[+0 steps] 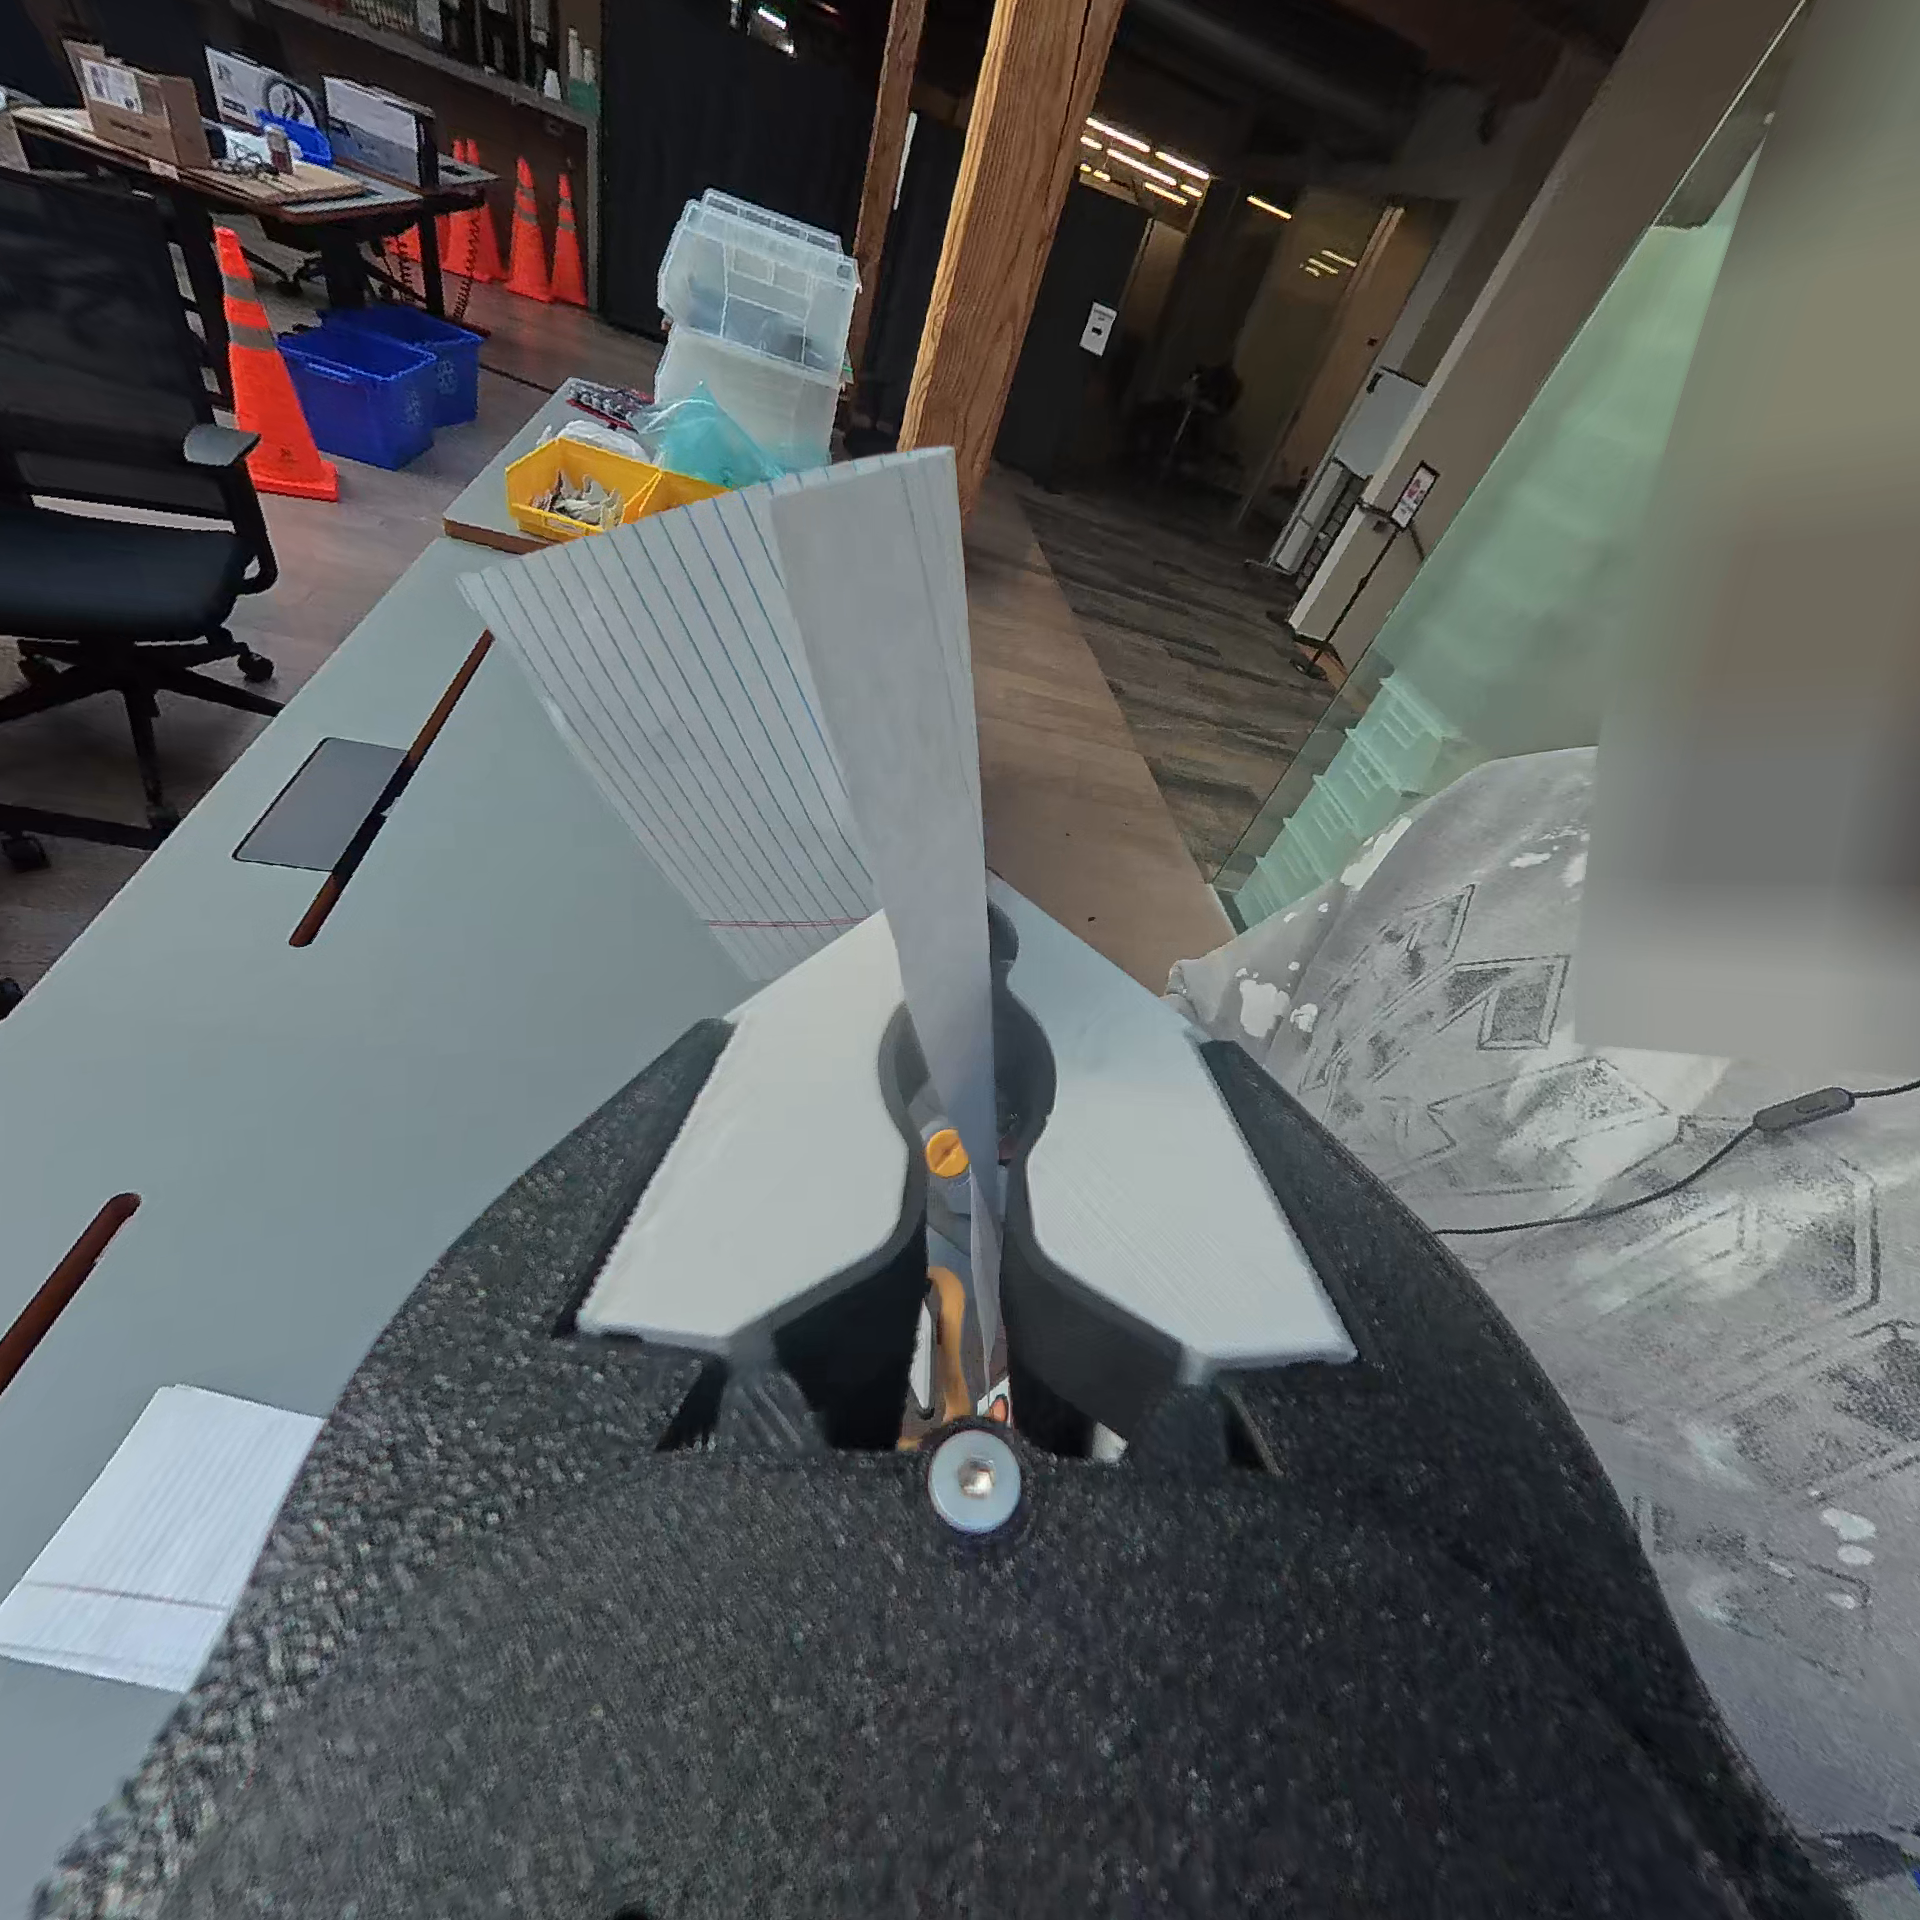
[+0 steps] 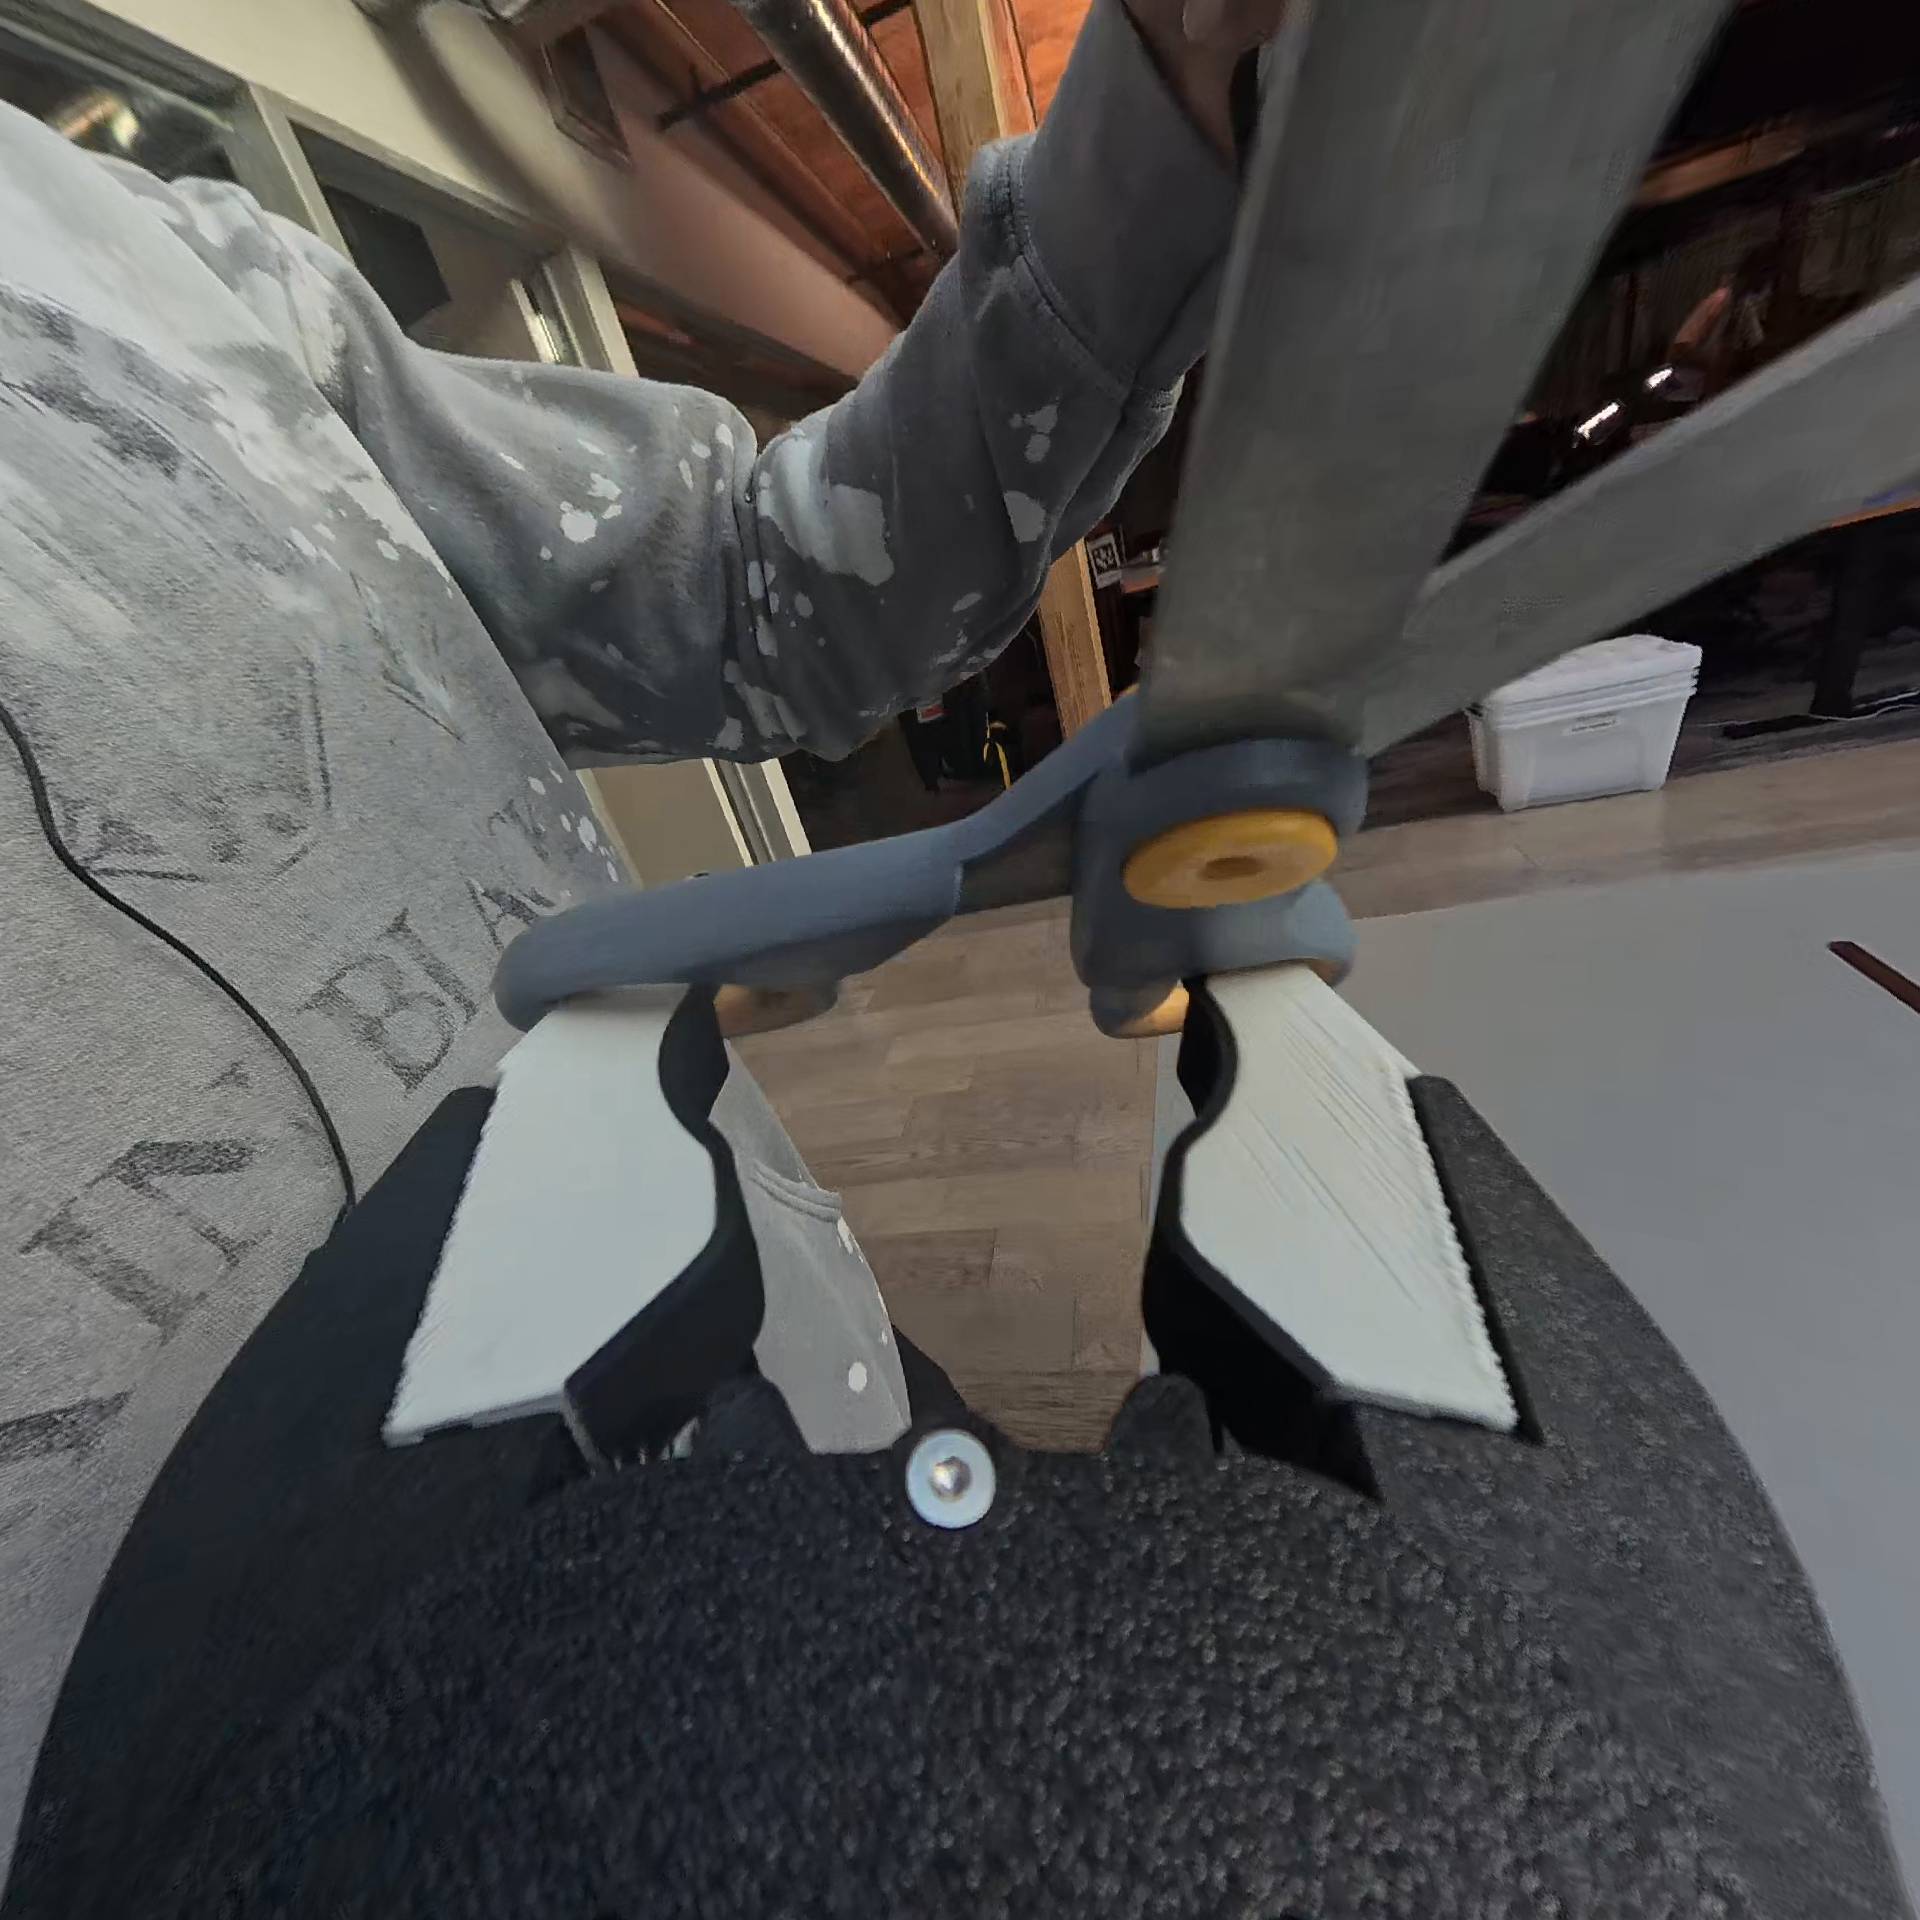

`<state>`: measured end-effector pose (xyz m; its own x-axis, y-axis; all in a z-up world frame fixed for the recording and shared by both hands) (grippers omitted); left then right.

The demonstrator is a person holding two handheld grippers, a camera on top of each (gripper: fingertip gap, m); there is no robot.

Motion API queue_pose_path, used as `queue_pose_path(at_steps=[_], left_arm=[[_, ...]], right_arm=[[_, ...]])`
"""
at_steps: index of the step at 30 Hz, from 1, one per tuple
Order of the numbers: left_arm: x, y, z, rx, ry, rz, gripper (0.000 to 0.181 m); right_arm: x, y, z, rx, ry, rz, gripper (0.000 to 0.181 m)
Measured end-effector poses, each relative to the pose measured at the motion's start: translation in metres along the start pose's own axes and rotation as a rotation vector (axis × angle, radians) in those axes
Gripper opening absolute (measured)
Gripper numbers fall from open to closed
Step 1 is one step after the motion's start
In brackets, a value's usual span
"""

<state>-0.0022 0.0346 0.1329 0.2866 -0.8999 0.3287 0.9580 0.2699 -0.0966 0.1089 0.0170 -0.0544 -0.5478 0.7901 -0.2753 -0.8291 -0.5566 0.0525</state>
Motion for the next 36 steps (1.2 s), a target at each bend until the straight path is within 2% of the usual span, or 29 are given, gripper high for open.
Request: queue_pose_path(at_steps=[3, 7, 14, 20, 28, 36], left_arm=[[0.005, 0.005, 0.004, 0.030, 0.012, -0.030, 0.000], [0.013, 0.013, 0.017, 0.047, 0.056, -0.064, 0.000], [0.020, 0.027, 0.034, 0.041, 0.091, -0.124, 0.000], [0.002, 0.029, 0.013, -0.026, 0.010, -0.043, 0.000], [-0.021, 0.021, -0.022, -0.107, -0.126, 0.114, 0.000], [-0.025, 0.012, -0.039, -0.086, -0.180, 0.094, 0.000]], right_arm=[[-0.008, -0.004, 0.012, -0.030, -0.040, 0.039, 0.085], [-0.011, 0.001, 0.010, -0.110, -0.088, 0.065, 0.078], [-0.018, 0.012, 0.014, -0.224, -0.169, 0.091, 0.077], [-0.013, 0.012, 0.024, -0.280, -0.206, 0.038, 0.077], [0.011, 0.006, 0.021, -0.364, -0.166, -0.076, 0.073], [0.020, 0.009, 0.017, -0.378, -0.144, -0.087, 0.069]])
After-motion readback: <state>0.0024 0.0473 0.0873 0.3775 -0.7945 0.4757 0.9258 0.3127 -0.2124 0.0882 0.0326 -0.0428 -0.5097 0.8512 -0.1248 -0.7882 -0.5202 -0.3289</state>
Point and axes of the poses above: each gripper's, where its closed fingertips meet, y out along the fingers, z out of its top, x = y × z across the jaws, the point moved 6 cm from there along -y, back along the fingers, and after that the axes turned 14 degrees about -z, right-handed, at the moved point
